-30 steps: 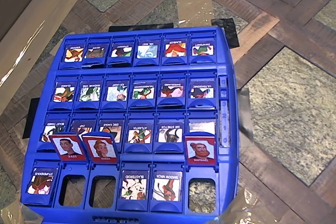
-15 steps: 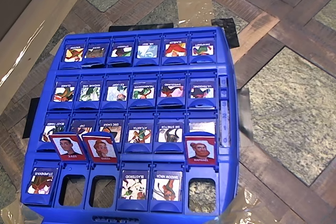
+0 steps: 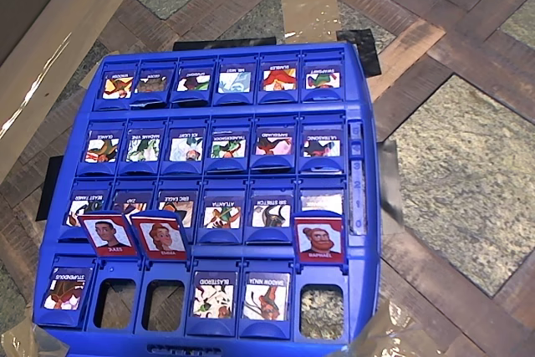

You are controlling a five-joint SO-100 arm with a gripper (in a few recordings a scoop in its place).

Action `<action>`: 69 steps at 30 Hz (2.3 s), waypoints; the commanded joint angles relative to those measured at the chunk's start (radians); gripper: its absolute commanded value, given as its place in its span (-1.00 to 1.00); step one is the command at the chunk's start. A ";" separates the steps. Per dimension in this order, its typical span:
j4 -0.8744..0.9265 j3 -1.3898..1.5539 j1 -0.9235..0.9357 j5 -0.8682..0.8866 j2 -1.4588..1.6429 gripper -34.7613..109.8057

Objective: Flip A0.

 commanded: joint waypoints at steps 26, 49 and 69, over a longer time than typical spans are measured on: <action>0.000 0.000 0.006 -0.020 0.003 -0.52; 0.000 0.000 0.006 -0.026 0.003 -0.52; 0.000 0.000 0.006 -0.069 0.003 -0.52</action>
